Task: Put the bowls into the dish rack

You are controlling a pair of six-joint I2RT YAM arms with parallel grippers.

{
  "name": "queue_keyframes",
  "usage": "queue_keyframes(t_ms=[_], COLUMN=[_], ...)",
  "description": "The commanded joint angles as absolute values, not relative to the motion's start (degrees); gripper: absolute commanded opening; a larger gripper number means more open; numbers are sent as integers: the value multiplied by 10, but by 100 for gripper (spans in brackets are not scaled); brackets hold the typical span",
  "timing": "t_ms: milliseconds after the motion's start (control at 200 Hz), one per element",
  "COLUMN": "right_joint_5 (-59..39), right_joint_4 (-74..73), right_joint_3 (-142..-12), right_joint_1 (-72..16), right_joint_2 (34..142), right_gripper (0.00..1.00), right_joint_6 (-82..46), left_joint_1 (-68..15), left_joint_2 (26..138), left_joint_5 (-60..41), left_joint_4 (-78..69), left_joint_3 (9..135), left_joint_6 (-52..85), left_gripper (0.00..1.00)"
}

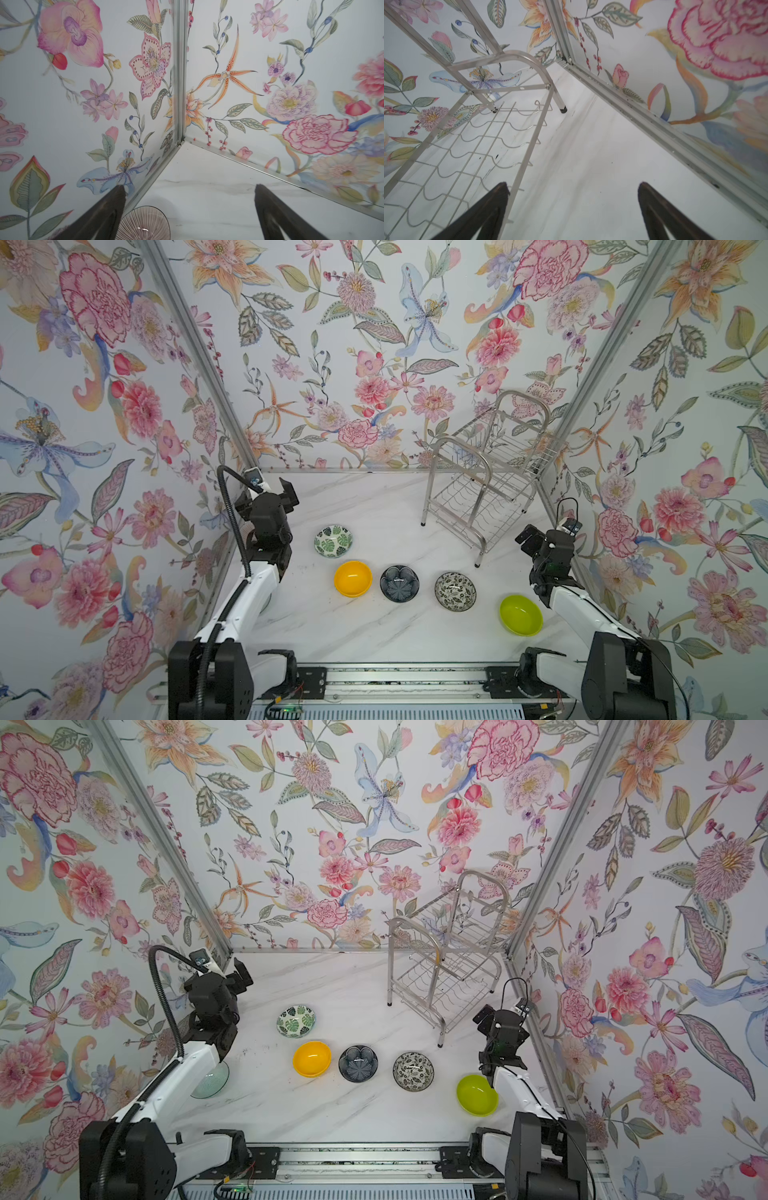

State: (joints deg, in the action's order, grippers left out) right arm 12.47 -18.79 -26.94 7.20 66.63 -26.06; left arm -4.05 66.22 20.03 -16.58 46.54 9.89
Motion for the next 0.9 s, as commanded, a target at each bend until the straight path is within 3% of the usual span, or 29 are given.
queue_keyframes(t_ms=[0, 135, 270, 631, 896], right_joint_5=[63, -16, -83, -154, -184], right_joint_4=[-112, -85, -67, -39, -51], right_joint_3=[-284, -319, -355, -465, -493], right_joint_1=[68, 70, 81, 105, 105], right_joint_2=[662, 697, 728, 855, 928], right_gripper=[99, 99, 94, 68, 46], right_joint_6=[-314, -325, -368, -416, -440], left_joint_1=[-98, -237, -302, -390, -405], left_joint_2=[621, 586, 617, 701, 717], left_joint_5=[117, 176, 172, 143, 133], left_joint_4=[-21, -74, -85, -123, -125], left_joint_3=[411, 366, 389, 420, 427], left_joint_6=[236, 272, 311, 343, 343], left_gripper=[99, 99, 99, 99, 99])
